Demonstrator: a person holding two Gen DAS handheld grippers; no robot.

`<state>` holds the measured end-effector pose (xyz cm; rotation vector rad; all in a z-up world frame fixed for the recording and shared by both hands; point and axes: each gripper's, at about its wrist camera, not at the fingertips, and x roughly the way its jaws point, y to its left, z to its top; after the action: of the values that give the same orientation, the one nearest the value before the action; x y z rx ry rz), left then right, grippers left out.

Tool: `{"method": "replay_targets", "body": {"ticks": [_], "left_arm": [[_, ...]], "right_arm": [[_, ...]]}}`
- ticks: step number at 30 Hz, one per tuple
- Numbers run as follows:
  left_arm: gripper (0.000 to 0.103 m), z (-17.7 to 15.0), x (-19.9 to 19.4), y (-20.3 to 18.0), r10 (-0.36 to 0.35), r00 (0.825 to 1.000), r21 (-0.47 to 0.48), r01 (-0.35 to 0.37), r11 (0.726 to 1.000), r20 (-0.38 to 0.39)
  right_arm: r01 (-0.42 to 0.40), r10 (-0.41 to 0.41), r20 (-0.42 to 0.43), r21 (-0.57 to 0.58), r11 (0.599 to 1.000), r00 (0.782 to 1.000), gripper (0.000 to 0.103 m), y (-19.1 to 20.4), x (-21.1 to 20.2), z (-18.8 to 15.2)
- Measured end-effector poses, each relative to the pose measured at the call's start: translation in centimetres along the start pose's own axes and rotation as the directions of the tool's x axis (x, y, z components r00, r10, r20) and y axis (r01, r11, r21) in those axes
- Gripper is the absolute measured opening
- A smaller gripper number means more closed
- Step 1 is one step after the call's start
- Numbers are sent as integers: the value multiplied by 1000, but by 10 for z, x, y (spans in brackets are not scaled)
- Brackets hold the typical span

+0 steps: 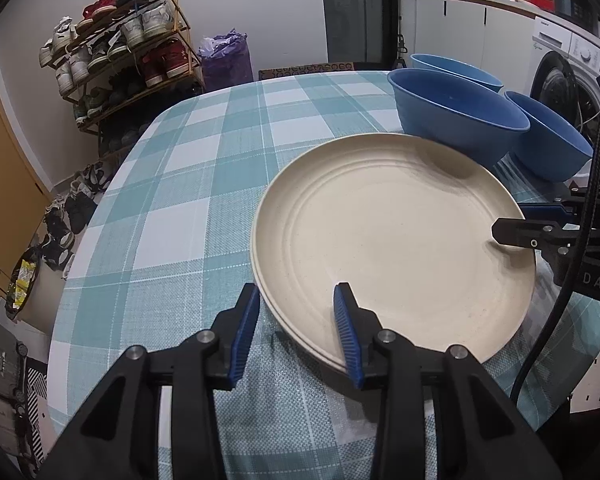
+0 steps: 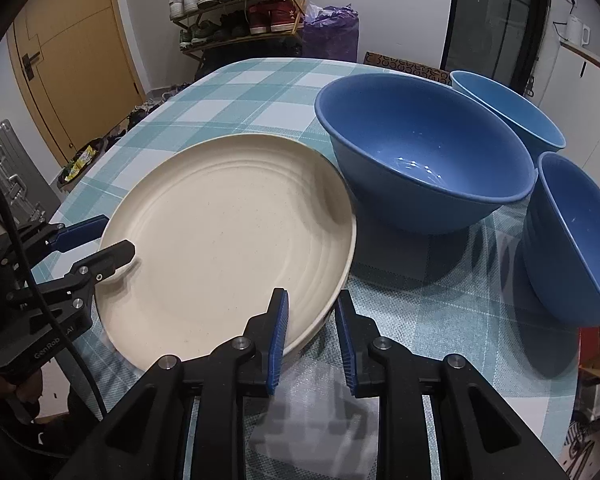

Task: Organize plates and bowls
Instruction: 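Open both grippers and pull them back from the plate stack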

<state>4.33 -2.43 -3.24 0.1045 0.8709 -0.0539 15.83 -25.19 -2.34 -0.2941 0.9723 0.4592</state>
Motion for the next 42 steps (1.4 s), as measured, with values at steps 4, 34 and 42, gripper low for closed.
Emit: {"method": "replay_targets", "body": {"ticks": [4,34,42], "left_arm": [[37,0,1,0,-5,1000,-2,5,1000,-4],[98,10,-28,6,-136,988,-66,141,988,71],[103,21,-42,2,-139,983,-48,146,988,118]], "right_arm": [[5,-5,-4,-9,1000,1000,24,3,1,1],[-55,55,127,-1,998,990,95,-4,-38,1],[-85,71,205,57,995,976,102,-23,-71,-3]]}}
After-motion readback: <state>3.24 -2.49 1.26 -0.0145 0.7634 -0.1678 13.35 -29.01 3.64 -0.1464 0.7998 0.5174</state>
